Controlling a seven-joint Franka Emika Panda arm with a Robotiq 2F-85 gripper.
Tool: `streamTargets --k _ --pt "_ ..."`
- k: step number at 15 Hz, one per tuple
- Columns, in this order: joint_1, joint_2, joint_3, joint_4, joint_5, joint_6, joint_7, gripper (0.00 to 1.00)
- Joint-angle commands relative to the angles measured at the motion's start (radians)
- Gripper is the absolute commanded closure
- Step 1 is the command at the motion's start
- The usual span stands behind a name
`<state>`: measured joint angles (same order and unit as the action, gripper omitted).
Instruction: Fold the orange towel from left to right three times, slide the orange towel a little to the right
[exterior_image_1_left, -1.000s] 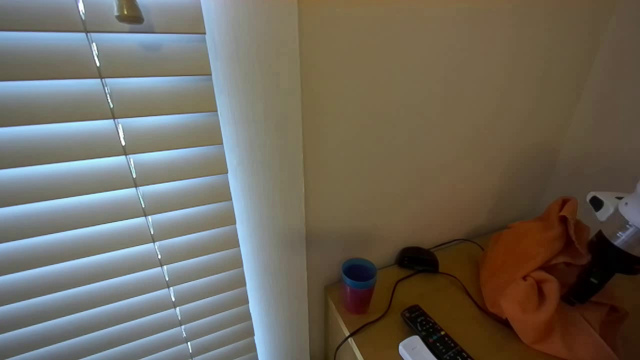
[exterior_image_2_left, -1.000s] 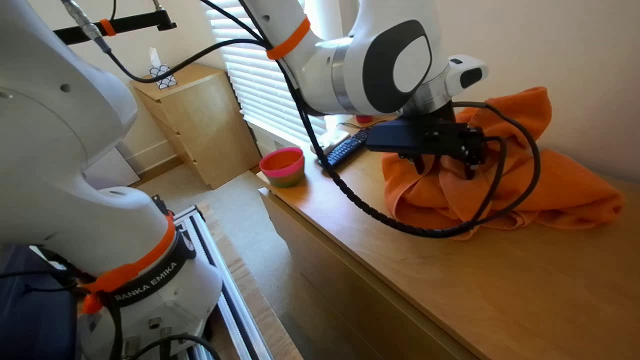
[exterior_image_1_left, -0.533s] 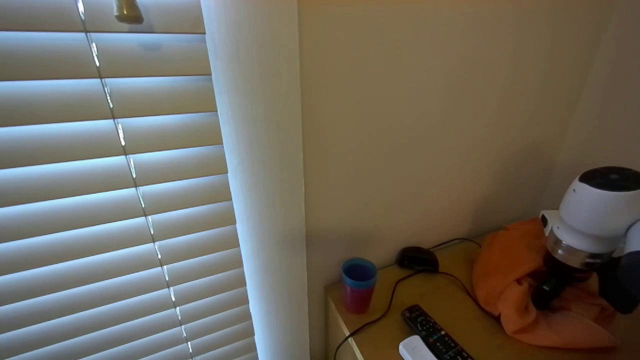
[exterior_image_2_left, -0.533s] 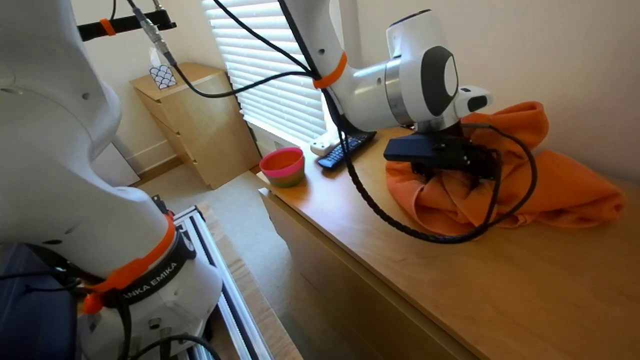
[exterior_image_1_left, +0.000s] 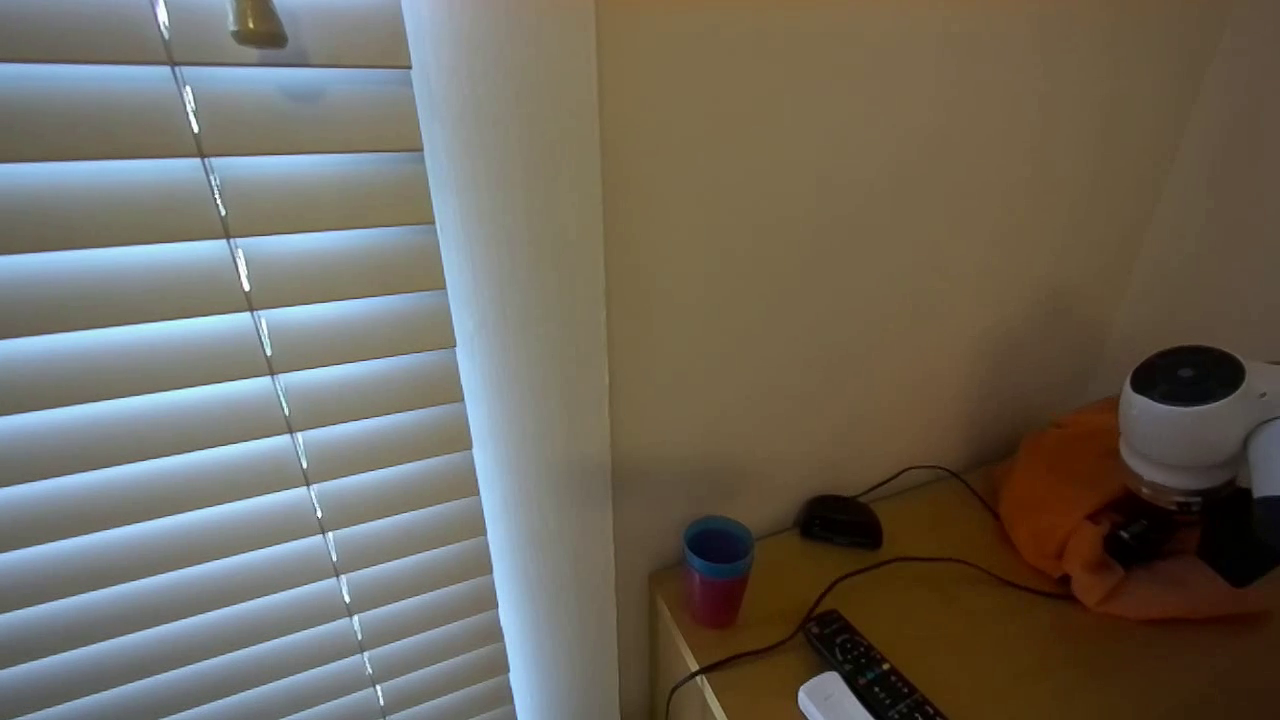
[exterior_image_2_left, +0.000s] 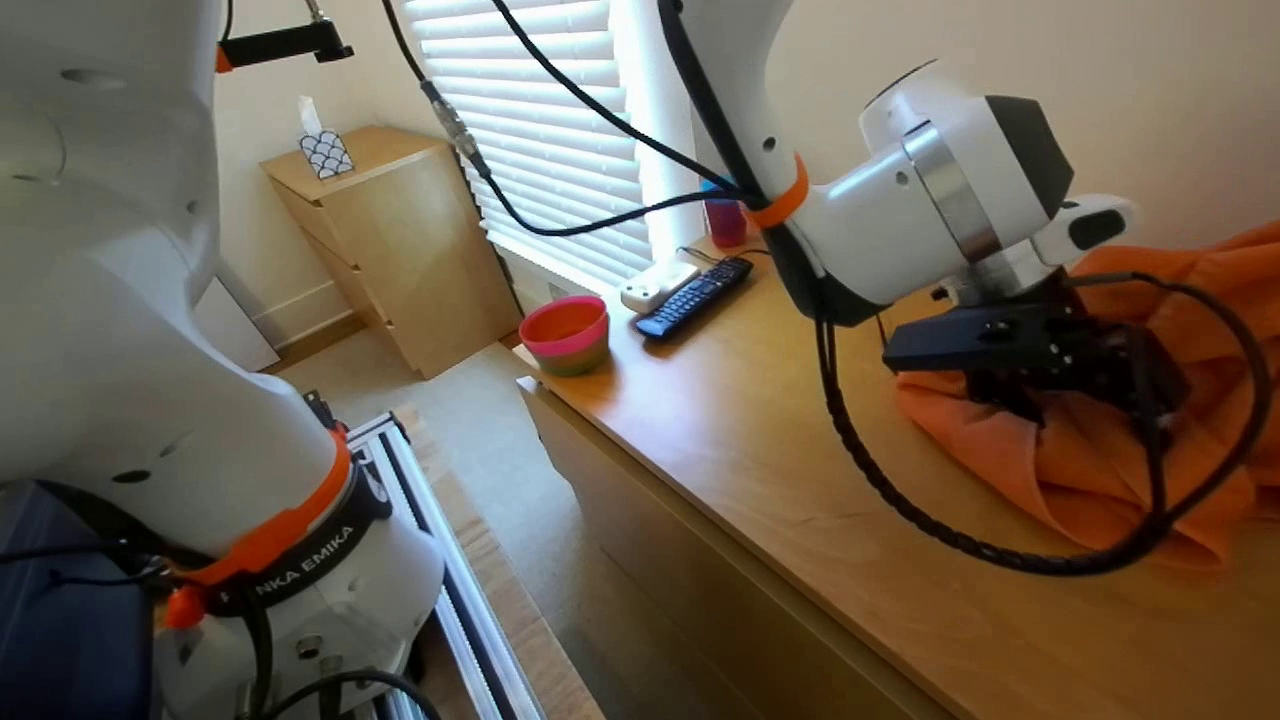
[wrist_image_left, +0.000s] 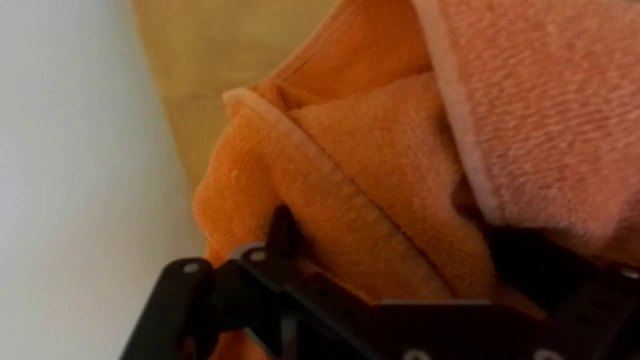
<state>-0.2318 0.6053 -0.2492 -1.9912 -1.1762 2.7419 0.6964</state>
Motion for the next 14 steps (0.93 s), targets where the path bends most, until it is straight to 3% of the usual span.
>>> streamTargets --k 1,8,14 --pt "0.061 0.045 -0.085 0.008 -0.037 -0.130 0.113 0.00" --pt "0.017 -0.144 -0.005 -0.115 0.088 -0.115 -0.058 0.00" --pt "-0.022 -0.486 0.032 -0.347 0.200 -0.048 -0.457 0.00"
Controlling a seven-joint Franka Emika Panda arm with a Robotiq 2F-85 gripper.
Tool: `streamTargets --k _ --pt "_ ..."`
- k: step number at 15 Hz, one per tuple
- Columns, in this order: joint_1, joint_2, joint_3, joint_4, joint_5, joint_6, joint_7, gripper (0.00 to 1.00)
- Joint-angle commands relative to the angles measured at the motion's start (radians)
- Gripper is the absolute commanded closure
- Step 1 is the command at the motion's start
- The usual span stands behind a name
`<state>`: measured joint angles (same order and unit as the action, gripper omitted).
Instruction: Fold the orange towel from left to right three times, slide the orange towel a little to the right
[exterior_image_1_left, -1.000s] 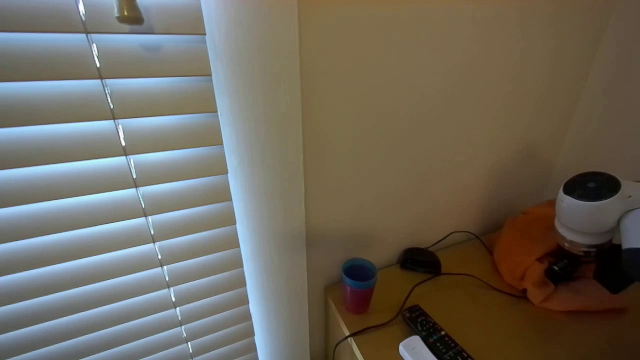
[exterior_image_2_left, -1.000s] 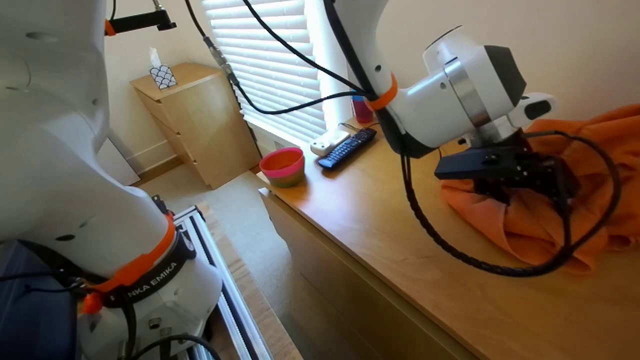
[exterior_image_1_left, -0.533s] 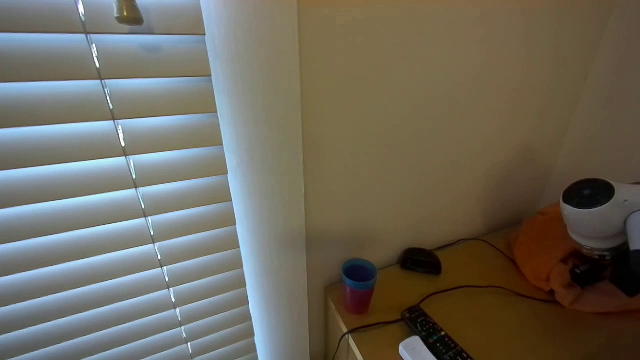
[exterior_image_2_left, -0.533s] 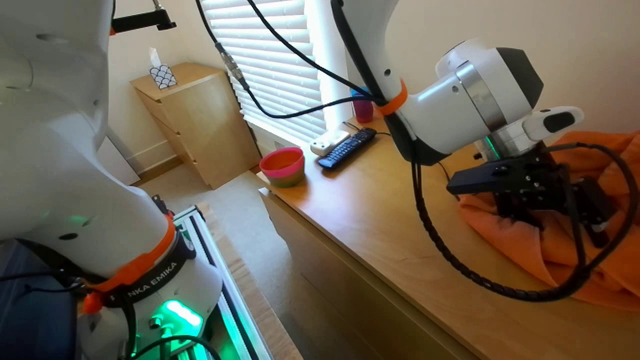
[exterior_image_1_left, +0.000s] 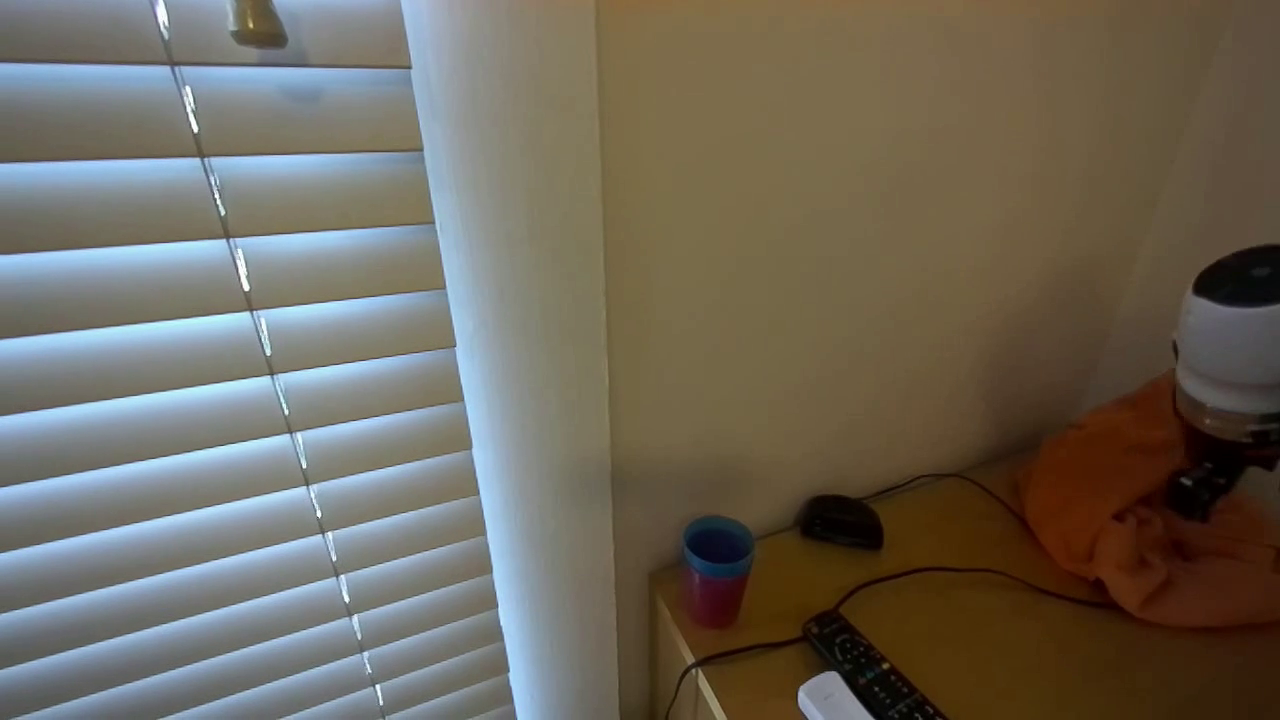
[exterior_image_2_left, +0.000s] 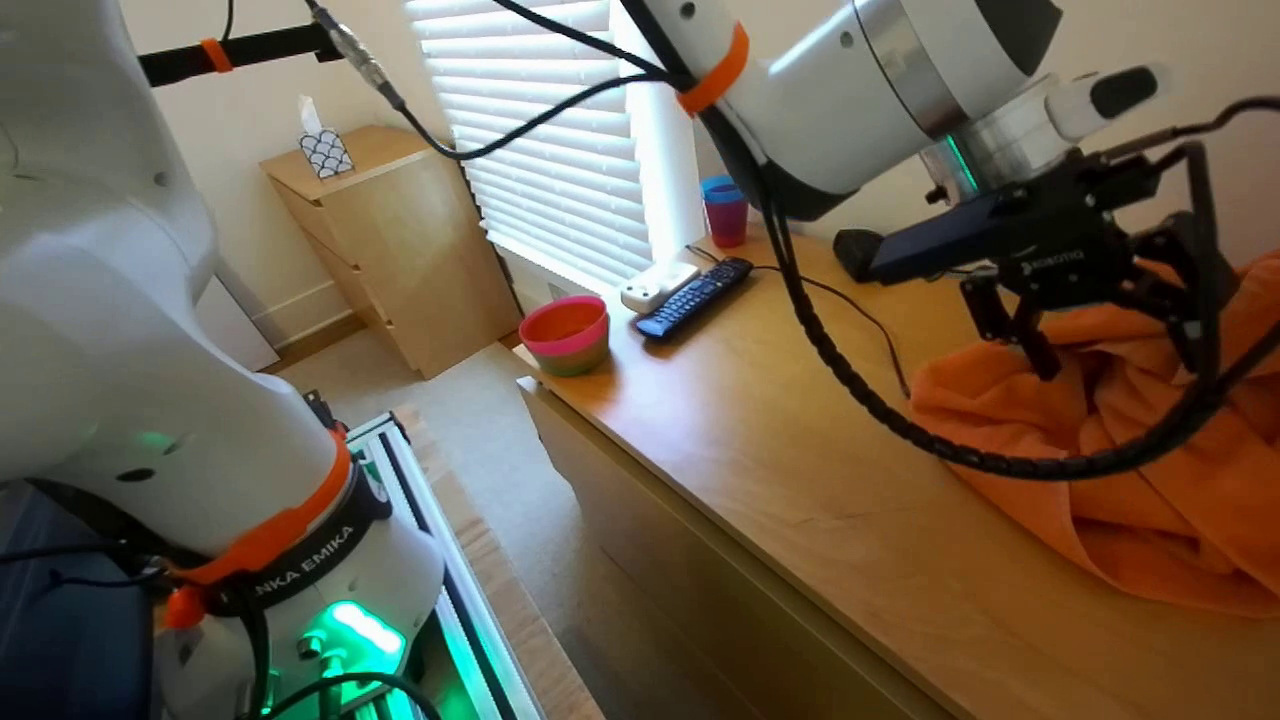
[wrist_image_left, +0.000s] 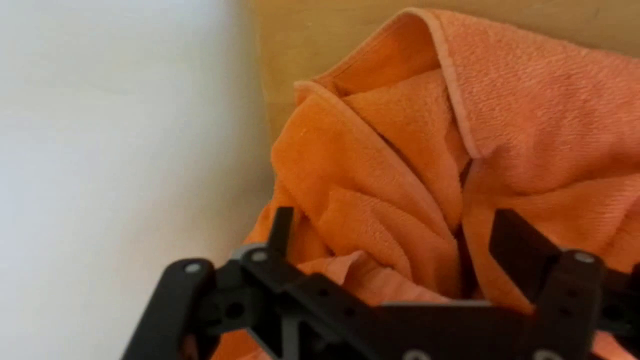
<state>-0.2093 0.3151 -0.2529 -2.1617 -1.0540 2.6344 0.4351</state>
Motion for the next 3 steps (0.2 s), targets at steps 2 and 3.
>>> streamTargets --k 2,3 --pt "-0.008 -0.117 0.007 -0.086 0.071 0.038 -0.152 0.00" --pt "-0.015 -0.169 0.014 -0.130 0.099 0.052 -0.206 0.00"
